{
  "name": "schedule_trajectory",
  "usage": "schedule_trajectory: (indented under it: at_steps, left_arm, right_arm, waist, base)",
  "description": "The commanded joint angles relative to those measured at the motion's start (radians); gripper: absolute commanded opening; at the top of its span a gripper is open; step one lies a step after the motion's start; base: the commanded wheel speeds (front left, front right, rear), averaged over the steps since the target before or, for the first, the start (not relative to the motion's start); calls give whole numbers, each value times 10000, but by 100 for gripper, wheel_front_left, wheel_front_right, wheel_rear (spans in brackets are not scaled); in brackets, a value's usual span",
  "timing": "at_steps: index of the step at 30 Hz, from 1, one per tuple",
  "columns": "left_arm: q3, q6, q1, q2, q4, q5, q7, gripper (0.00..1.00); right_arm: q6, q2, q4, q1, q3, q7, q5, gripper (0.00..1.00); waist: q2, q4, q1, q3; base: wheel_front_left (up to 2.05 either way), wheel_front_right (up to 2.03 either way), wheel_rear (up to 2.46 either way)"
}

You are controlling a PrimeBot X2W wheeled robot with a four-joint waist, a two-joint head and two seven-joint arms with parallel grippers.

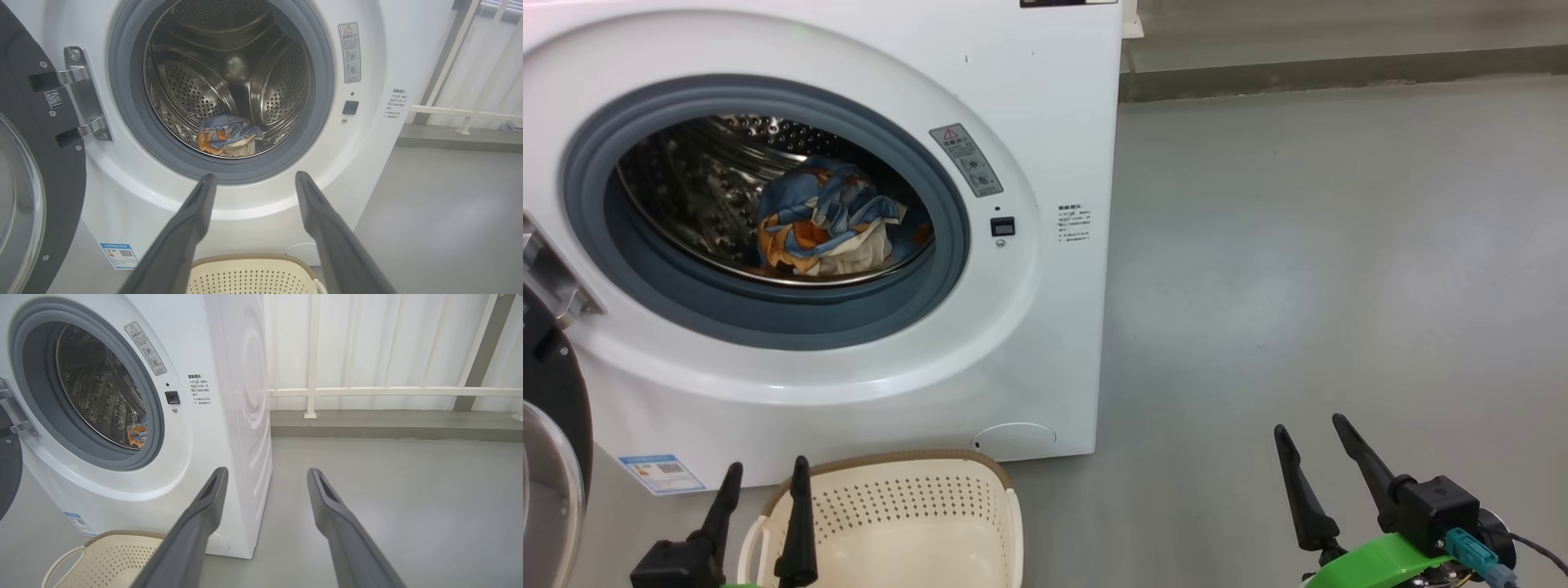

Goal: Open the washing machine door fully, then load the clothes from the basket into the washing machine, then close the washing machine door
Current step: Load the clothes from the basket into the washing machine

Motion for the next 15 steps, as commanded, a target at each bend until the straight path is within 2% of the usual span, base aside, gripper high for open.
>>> schedule_trajectory:
  at_steps: [1, 15]
  left_arm:
    - [445, -125, -126, 30, -270, 152, -64, 100]
    - [943, -511, -85, -321, -106, 767, -64, 100]
  right_arm:
    - [16, -16, -267, -83, 258, -48, 102, 100]
    - [16, -16, -184, -164, 371, -48, 220, 100]
  waist:
    - [0, -44, 0, -46]
    - [0, -192, 0, -170]
  base:
    - [0, 0, 0]
    - [0, 0, 0]
